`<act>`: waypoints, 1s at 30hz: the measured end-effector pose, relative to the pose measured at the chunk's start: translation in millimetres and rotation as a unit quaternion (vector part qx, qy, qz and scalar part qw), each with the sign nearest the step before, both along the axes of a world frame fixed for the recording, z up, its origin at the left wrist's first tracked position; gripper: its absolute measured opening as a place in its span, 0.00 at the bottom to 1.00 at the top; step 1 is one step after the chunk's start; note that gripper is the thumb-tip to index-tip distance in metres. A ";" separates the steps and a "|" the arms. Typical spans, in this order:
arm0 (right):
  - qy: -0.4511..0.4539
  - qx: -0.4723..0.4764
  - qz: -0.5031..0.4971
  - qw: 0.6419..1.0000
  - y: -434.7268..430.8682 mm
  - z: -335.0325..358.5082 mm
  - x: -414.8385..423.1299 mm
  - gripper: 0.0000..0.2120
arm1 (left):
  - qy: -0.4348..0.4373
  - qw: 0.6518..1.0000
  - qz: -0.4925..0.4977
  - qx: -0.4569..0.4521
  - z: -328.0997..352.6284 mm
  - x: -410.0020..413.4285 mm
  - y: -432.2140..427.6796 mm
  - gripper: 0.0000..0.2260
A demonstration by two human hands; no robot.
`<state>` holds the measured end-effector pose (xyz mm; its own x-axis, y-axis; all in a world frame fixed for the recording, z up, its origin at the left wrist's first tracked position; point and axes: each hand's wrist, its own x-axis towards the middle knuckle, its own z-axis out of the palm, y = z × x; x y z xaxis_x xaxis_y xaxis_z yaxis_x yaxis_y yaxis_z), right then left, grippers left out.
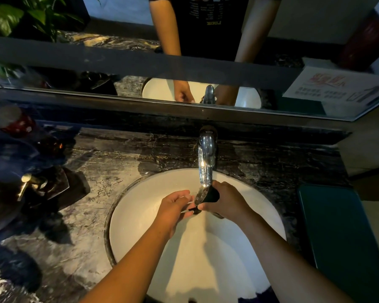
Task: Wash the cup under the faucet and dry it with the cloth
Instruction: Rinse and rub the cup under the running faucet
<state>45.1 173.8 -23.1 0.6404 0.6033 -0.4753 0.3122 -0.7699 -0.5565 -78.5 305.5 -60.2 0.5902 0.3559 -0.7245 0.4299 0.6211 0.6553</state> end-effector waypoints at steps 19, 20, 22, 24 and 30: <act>0.055 0.010 -0.043 0.998 0.1 -0.5 0.3 0.25 | -0.035 0.994 0.080 -0.059 -0.2 -1.5 -11.8 0.11; 0.062 0.011 -0.048 0.997 0.1 0.7 2.0 0.24 | -0.037 0.994 0.083 -0.061 0.0 -1.2 -11.4 0.11; 0.077 0.012 -0.059 0.995 0.7 2.9 5.8 0.23 | -0.044 0.992 0.095 -0.072 0.7 -1.3 -10.7 0.10; 0.089 0.008 -0.063 0.994 1.3 3.5 9.2 0.25 | -0.050 0.990 0.103 -0.080 3.2 -1.1 -10.7 0.07; 0.120 0.000 -0.080 0.990 2.6 -0.1 12.3 0.28 | -0.060 0.985 0.125 -0.099 5.0 -2.6 -12.6 0.06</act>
<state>57.4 176.4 -23.1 0.5968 0.5031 -0.6251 0.0447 -0.7986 -0.6001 -81.0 292.9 -55.2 0.5884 0.3595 -0.7243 0.1734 0.8188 0.5473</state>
